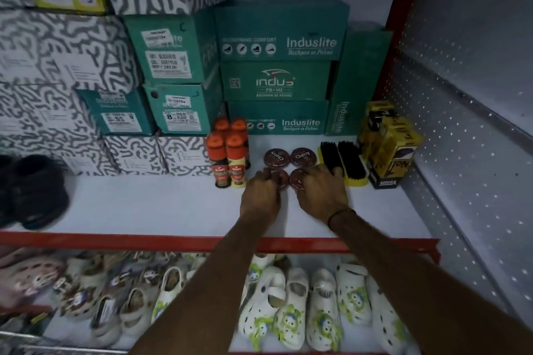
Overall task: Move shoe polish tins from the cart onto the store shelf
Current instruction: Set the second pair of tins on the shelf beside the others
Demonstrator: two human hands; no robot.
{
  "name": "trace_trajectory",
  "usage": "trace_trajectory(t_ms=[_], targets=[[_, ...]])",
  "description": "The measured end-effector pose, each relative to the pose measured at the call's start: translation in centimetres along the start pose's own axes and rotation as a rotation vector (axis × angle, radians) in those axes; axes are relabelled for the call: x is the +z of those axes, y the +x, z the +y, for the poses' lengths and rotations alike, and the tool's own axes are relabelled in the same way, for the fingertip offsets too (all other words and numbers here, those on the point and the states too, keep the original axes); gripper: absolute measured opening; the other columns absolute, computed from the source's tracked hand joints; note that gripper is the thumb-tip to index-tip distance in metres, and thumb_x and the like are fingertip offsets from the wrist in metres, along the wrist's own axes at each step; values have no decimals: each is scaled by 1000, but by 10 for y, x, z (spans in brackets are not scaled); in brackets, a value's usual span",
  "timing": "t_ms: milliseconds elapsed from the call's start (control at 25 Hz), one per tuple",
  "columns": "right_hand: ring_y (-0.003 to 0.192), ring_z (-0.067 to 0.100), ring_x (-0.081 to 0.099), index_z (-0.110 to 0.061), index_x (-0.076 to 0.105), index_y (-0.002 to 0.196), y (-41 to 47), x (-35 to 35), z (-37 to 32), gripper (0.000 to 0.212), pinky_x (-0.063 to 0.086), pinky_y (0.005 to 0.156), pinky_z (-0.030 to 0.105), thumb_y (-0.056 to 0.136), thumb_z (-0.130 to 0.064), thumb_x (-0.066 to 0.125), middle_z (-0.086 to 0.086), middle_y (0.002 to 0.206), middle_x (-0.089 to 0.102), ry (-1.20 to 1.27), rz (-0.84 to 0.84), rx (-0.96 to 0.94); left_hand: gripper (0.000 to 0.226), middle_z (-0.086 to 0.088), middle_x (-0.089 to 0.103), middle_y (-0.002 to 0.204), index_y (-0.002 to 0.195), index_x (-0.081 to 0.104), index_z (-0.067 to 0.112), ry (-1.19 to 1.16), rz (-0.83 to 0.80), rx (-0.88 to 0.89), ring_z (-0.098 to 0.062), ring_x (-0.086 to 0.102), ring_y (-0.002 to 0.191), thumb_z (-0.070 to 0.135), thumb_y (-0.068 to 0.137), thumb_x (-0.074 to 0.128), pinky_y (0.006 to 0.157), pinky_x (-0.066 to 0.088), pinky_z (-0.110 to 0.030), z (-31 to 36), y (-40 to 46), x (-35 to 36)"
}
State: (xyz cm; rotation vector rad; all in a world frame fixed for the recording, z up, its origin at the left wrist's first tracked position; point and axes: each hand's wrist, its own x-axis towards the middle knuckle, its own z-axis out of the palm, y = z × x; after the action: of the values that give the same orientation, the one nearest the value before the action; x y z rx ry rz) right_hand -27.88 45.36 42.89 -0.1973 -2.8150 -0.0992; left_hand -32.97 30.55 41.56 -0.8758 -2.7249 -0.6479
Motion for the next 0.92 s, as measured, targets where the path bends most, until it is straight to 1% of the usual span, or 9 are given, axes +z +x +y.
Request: trace_trajectory(t_ms=[120, 280, 360, 440, 560, 680, 760, 800, 920], targets=[[118, 30, 54, -26, 67, 113, 6, 0, 5, 29, 34, 93, 49, 86, -25, 59, -1, 126, 68, 13, -38, -5, 47, -24, 55, 139, 138, 52, 6, 41, -43, -25, -44, 51, 124, 0, 92, 47, 101, 46, -49, 3, 6, 4], [120, 30, 54, -25, 67, 116, 10, 2, 8, 32, 34, 95, 50, 85, -22, 57, -1, 128, 67, 28, -48, 0, 49, -24, 51, 142, 141, 49, 7, 38, -23, -28, -44, 51, 125, -1, 93, 46, 100, 46, -49, 6, 9, 5], [122, 29, 54, -22, 66, 118, 11, 2, 10, 35, 35, 99, 51, 84, -25, 59, 1, 128, 67, 52, -47, -6, 50, -24, 50, 144, 142, 48, 7, 49, -15, -29, -45, 49, 127, 0, 92, 48, 102, 46, -50, 4, 9, 7], [125, 30, 54, -16, 63, 123, 10, 0, 16, 47, 39, 103, 53, 79, -33, 63, 5, 129, 67, 97, -30, 17, 54, -23, 43, 152, 143, 45, 8, 95, -18, -14, -45, 42, 137, 3, 90, 51, 108, 41, -54, 4, 11, 12], [125, 34, 55, -6, 57, 129, 3, -4, 33, 63, 47, 100, 51, 74, -37, 59, 15, 131, 65, 190, 18, 80, 65, -20, 34, 160, 150, 35, 7, 104, -52, 65, -42, 29, 148, 12, 88, 55, 121, 27, -57, 14, 15, 19], [122, 42, 58, 5, 55, 129, -15, -5, 60, 68, 51, 98, 52, 72, -31, 54, 26, 128, 63, 258, 22, 145, 68, -18, 31, 162, 153, 30, 9, 103, -113, 228, -39, 24, 151, 18, 91, 55, 124, 18, -57, 40, 18, 29], [117, 43, 59, 8, 55, 126, -27, -6, 75, 64, 52, 97, 49, 72, -26, 48, 29, 124, 63, 282, 11, 180, 67, -16, 25, 165, 155, 24, 9, 114, -151, 294, -37, 19, 153, 22, 95, 50, 126, 15, -55, 58, 21, 39], [117, 44, 59, 10, 55, 125, -32, -6, 80, 62, 52, 98, 49, 72, -21, 49, 31, 124, 63, 299, 3, 189, 67, -16, 24, 165, 156, 23, 8, 114, -163, 311, -37, 19, 153, 23, 96, 49, 125, 13, -54, 64, 22, 43], [131, 43, 51, 11, 48, 134, -40, -4, 92, 62, 43, 108, 46, 75, -7, 57, 33, 137, 54, 315, -21, 174, 69, -16, 20, 166, 157, 20, 6, 107, -178, 345, -36, 18, 154, 24, 96, 48, 126, 8, -49, 78, 25, 51]])
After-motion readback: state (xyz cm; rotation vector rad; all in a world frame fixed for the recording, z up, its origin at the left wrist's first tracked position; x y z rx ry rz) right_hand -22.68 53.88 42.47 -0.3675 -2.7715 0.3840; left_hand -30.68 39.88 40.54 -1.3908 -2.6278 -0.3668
